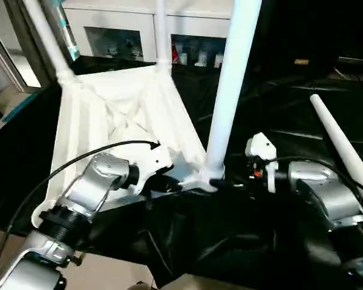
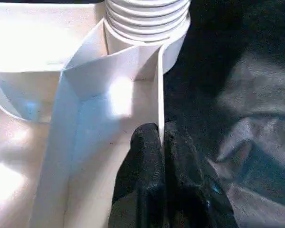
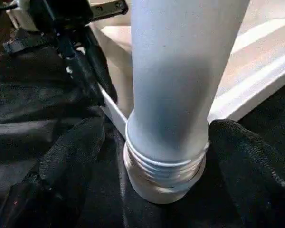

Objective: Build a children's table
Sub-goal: Rotate leg to tighten

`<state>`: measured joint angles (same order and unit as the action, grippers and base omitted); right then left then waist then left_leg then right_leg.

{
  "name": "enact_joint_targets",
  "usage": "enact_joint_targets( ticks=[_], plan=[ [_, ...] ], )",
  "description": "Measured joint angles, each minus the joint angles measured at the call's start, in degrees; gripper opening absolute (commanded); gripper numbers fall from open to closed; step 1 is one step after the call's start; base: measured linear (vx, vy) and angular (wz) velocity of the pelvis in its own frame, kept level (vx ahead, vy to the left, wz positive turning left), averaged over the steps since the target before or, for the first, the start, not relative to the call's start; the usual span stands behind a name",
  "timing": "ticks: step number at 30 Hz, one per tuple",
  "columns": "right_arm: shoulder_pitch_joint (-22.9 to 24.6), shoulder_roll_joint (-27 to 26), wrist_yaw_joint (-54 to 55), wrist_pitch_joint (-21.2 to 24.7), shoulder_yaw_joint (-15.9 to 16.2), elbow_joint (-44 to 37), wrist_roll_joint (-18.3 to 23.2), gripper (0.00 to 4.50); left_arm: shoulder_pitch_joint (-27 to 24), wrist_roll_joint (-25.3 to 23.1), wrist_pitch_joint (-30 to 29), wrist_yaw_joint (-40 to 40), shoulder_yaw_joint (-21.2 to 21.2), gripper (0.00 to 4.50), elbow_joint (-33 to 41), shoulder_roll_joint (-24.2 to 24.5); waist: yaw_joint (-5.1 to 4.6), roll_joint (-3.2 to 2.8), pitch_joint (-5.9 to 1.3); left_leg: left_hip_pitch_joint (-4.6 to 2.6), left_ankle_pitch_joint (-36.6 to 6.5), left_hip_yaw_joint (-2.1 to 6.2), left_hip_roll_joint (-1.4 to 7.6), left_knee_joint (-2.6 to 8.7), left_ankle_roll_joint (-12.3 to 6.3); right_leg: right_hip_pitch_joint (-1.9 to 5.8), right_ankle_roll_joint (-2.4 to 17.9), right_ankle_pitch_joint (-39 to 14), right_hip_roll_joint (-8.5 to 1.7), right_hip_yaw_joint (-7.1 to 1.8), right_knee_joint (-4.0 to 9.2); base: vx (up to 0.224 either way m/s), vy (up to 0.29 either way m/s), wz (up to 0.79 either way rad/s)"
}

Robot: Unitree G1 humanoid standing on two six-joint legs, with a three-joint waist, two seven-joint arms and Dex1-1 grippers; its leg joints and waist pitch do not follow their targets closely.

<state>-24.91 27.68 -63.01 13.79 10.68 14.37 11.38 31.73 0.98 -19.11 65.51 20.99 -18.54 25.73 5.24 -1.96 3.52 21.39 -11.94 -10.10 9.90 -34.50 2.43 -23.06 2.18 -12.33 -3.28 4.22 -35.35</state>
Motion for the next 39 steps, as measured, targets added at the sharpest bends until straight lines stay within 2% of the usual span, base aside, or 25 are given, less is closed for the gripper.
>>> enact_joint_targets(
  ticks=[3, 4, 10, 14, 23, 26, 28, 32, 37, 39],
  plan=[
    [0.0, -0.1, 0.2, 0.7, 0.6, 0.0, -0.4, 3.79, 0.0, 0.4, 0.7, 1.2, 0.1, 0.0, 0.0, 0.2, 0.17, 0.0, 0.0, 0.01, 0.0, 0.0, 0.0, -0.03, 0.01, 0.0, 0.0, 0.0, -0.01, 0.01, -0.05, 0.0, 0.0, 0.0],
    [0.0, -0.2, 0.3, 0.9, 0.8, 0.1, -0.6, 3.58, -0.1, 0.4, 0.8, 1.6, 0.1, 0.0, 0.0, 0.3, 0.21, 0.0, 0.0, 0.01, 0.0, 0.0, 0.0, -0.03, 0.01, 0.0, 0.0, 0.0, -0.01, 0.01, -0.05, 0.0, 0.0, 0.0],
    [0.0, -1.4, 1.4, 0.9, 1.2, 1.2, -1.1, 3.11, -0.1, 0.4, 1.7, 2.4, 0.4, 0.0, 0.0, 0.0, 0.52, 0.0, 0.0, 0.03, 0.0, 0.01, 0.0, -0.16, 0.01, -0.01, 0.0, 0.0, -0.03, 0.0, -0.19, 0.0, 0.0, 0.0],
    [0.0, -2.2, 2.0, 0.8, 1.2, 1.7, -1.3, 2.83, -0.1, 0.3, 1.8, 2.4, 0.6, 0.0, -0.1, -0.1, 0.43, 0.0, 0.0, 0.01, 0.0, 0.0, 0.04, -0.32, 0.01, -0.02, 0.0, 0.0, -0.04, 0.0, -0.41, 0.0, 0.0, 0.0],
    [0.5, -3.3, 3.7, 0.9, 1.0, 2.2, -1.3, 2.76, -0.1, -0.3, 2.0, 1.5, 0.6, 0.0, -0.7, -0.4, 0.3, 0.01, -0.01, -0.02, 0.0, 0.02, 0.05, -0.52, 0.04, -0.01, 0.0, 0.0, -0.04, -0.04, -0.66, 0.0, 0.0, 0.0],
    [0.4, -6.2, 9.8, 0.7, -0.9, 4.6, -2.2, 2.75, 0.5, -1.1, 1.9, -2.9, -0.3, 0.0, -3.1, -2.7, -0.13, 0.06, -0.04, -0.14, 0.1, 0.02, 0.05, -0.61, 0.11, 0.07, 0.0, 0.0, -0.04, -0.07, -0.78, 0.0, 0.0, 0.0],
    [-0.4, -10.5, 17.1, 0.7, -4.0, 8.5, -2.1, 2.75, 2.3, -1.5, 0.7, -7.9, -1.4, 0.0, -7.0, -6.4, -0.43, 0.1, -0.07, -0.39, 0.1, 0.02, 0.05, -0.62, 0.23, 0.35, 0.1, 0.1, -0.04, -0.1, -0.77, 0.0, 0.0, 0.0],
    [-4.9, -18.0, 32.4, 0.0, -9.0, 16.9, -2.3, 2.75, 6.3, -2.6, -1.4, -18.4, -3.5, 0.0, -14.0, -13.6, -1.84, 0.12, -0.08, -0.49, 0.0, 0.02, 0.02, -0.66, 0.56, 0.38, 0.1, 0.5, -0.04, -0.15, -0.71, 0.0, 0.0, 0.0],
    [-9.4, -22.7, 44.0, -2.8, -11.4, 24.3, -3.4, 2.75, 8.9, -3.1, -2.4, -26.8, -5.1, 0.0, -19.0, -19.1, -2.45, 0.07, -0.11, -0.39, 0.1, 0.03, 0.01, -0.62, 0.62, 0.49, 0.0, 0.6, -0.03, -0.15, -0.67, 0.0, 0.0, 0.0],
    [-9.7, -23.1, 44.3, -3.3, -12.0, 25.0, -3.8, 3.31, 8.9, -3.3, -2.1, -27.2, -5.3, 0.0, -19.4, -19.6, -2.41, 0.05, -0.12, -0.41, 0.1, 0.03, 0.02, -0.62, 0.61, 0.54, 0.0, 0.6, -0.03, -0.15, -0.65, 0.0, 0.0, 0.0]
  ],
)
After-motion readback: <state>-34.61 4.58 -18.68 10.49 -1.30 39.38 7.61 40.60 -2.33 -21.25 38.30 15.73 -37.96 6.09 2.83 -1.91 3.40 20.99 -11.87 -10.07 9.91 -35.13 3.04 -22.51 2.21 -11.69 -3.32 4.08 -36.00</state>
